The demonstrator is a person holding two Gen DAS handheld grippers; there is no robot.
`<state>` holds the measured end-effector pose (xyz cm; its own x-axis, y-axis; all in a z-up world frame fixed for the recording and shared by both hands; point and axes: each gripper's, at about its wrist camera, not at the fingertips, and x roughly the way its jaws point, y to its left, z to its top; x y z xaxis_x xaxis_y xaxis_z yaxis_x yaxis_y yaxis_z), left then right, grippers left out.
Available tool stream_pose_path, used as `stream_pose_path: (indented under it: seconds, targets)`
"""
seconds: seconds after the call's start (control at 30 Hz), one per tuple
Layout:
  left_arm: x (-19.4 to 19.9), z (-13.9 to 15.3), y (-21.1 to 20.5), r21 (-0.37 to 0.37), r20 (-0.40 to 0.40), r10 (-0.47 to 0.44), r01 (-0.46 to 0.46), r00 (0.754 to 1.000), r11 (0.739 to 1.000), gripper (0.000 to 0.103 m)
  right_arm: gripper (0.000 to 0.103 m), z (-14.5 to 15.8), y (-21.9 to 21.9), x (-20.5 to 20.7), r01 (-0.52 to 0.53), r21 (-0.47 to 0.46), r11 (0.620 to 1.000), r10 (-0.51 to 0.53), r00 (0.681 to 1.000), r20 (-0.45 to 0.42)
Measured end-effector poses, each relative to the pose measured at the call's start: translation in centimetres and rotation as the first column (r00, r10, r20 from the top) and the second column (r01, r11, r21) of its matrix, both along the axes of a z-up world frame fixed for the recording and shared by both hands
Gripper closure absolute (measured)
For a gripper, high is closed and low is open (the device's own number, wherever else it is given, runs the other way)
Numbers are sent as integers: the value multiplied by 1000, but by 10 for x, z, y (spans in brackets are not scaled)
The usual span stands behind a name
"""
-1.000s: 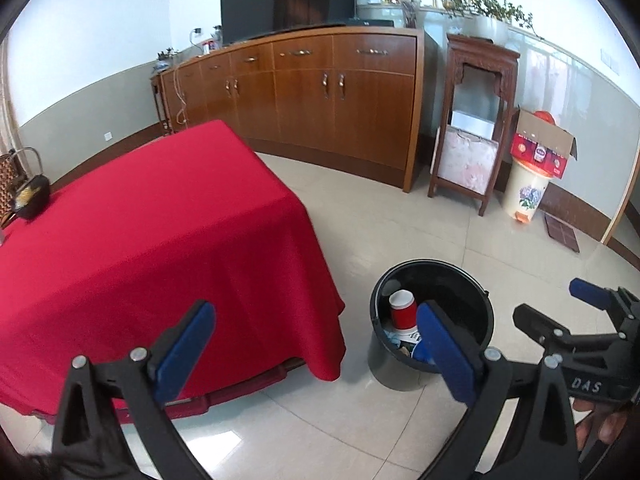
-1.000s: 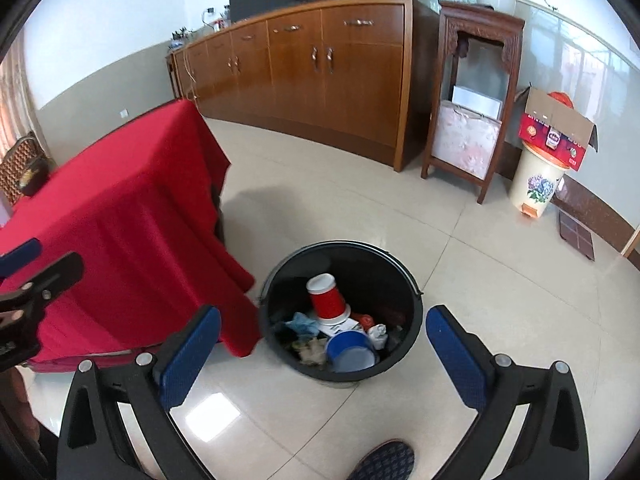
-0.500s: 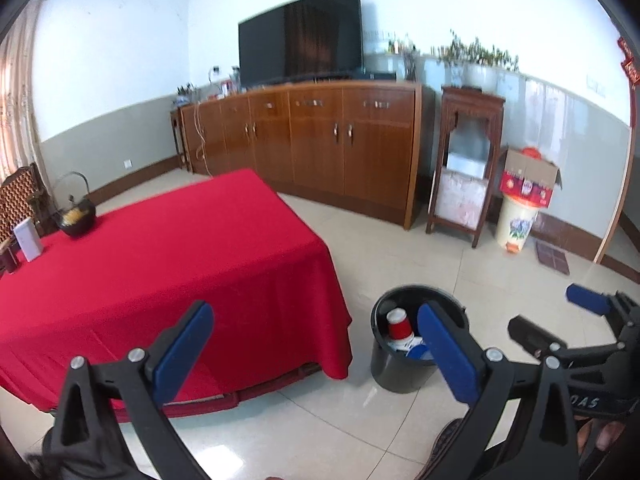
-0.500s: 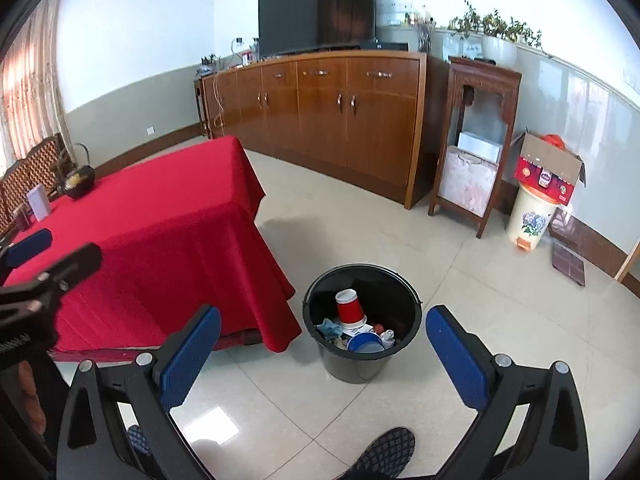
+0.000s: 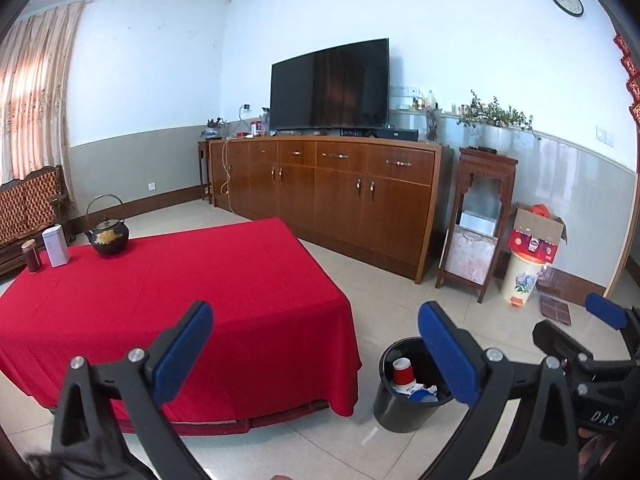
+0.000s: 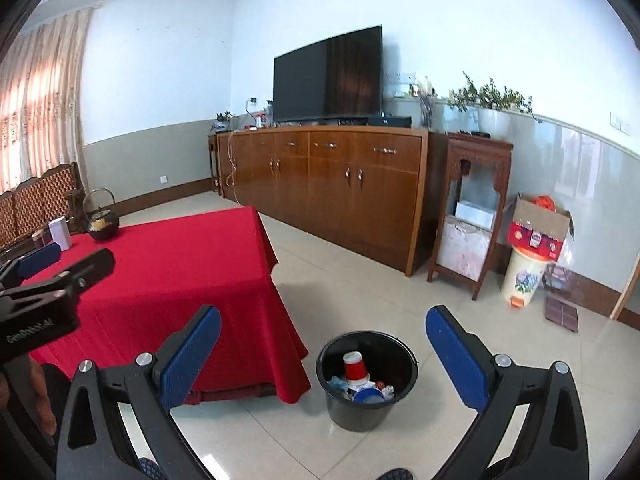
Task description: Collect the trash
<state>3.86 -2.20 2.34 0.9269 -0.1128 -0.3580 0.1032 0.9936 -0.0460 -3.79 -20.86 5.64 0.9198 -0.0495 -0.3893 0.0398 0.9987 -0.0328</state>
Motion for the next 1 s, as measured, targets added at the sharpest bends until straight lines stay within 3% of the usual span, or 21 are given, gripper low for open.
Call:
stream_pose_path:
  seconds: [1.0]
  targets:
    - [-10, 2, -3, 9, 11, -16, 15, 1000, 1000, 0, 0, -16, 2, 8, -7, 7, 1000, 7, 999, -49]
